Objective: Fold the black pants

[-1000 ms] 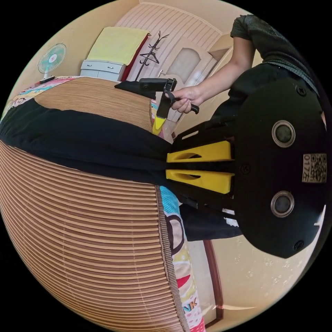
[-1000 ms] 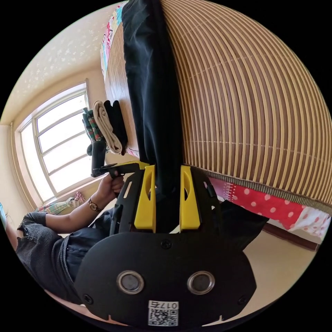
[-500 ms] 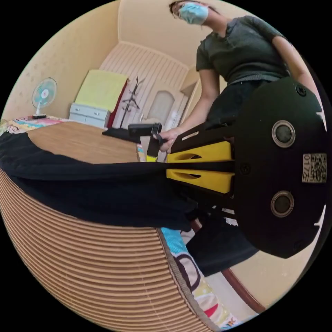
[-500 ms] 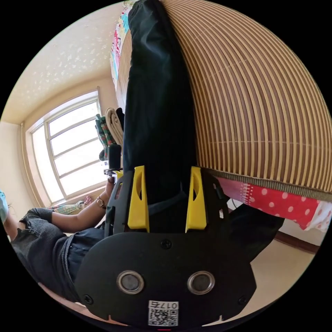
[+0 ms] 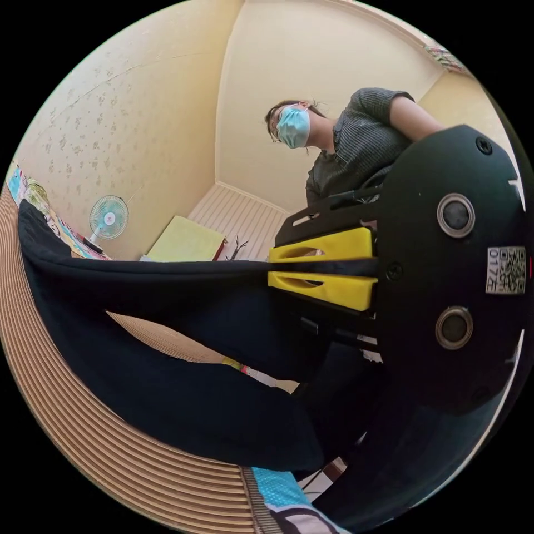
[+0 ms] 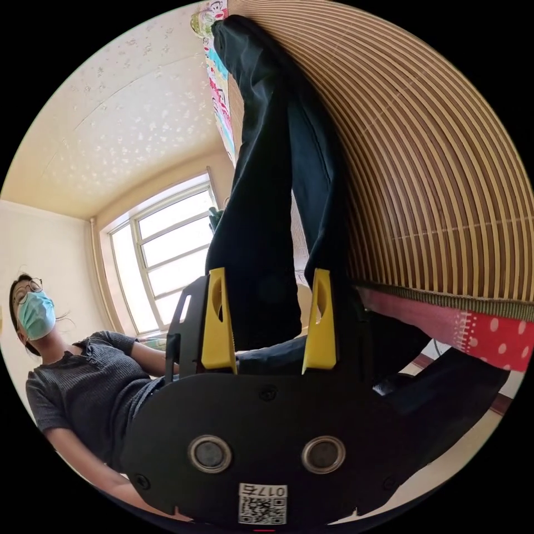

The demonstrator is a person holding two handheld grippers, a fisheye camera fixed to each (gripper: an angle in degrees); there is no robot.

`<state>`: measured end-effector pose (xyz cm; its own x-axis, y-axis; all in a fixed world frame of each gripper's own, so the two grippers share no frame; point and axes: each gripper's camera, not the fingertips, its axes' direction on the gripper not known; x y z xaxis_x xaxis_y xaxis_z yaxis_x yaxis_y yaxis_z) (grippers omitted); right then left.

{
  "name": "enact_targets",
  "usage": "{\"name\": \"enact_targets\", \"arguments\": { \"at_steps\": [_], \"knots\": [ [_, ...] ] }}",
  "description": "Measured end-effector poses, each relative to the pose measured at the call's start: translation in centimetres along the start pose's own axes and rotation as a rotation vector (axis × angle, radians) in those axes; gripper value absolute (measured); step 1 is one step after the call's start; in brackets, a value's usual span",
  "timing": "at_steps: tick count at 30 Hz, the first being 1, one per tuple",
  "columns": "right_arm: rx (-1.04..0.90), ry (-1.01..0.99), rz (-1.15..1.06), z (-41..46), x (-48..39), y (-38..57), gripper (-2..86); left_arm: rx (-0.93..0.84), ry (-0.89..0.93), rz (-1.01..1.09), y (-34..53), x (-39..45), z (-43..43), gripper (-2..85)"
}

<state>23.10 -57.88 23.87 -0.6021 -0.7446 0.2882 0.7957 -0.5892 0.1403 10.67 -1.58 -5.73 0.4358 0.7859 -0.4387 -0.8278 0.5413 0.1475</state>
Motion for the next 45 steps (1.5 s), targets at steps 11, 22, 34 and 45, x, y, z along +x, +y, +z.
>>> {"name": "enact_targets", "arguments": {
  "at_steps": [11, 22, 34, 45],
  "knots": [
    [0.001, -0.06, -0.008, -0.8, 0.7, -2.2, 5.1, -0.109, -0.03, -0.054, -2.7, -1.7, 2.5, 2.4],
    [-0.221, 0.535, 0.023, 4.0, 5.2, -7.8, 4.2, -0.083, -0.893, -0.211, -4.4, -7.4, 6.4, 3.6],
    [-0.016, 0.366, -0.07, -5.0, 6.8, -25.4, 15.0, 0.176, -0.954, 0.087, -17.4, -2.0, 8.8, 13.8],
    [-0.057, 0.138, -0.125, -1.5, 9.5, -36.4, 5.9, 0.081, -0.798, 0.083, -31.3, -4.5, 14.3, 6.3]
  ]
}}
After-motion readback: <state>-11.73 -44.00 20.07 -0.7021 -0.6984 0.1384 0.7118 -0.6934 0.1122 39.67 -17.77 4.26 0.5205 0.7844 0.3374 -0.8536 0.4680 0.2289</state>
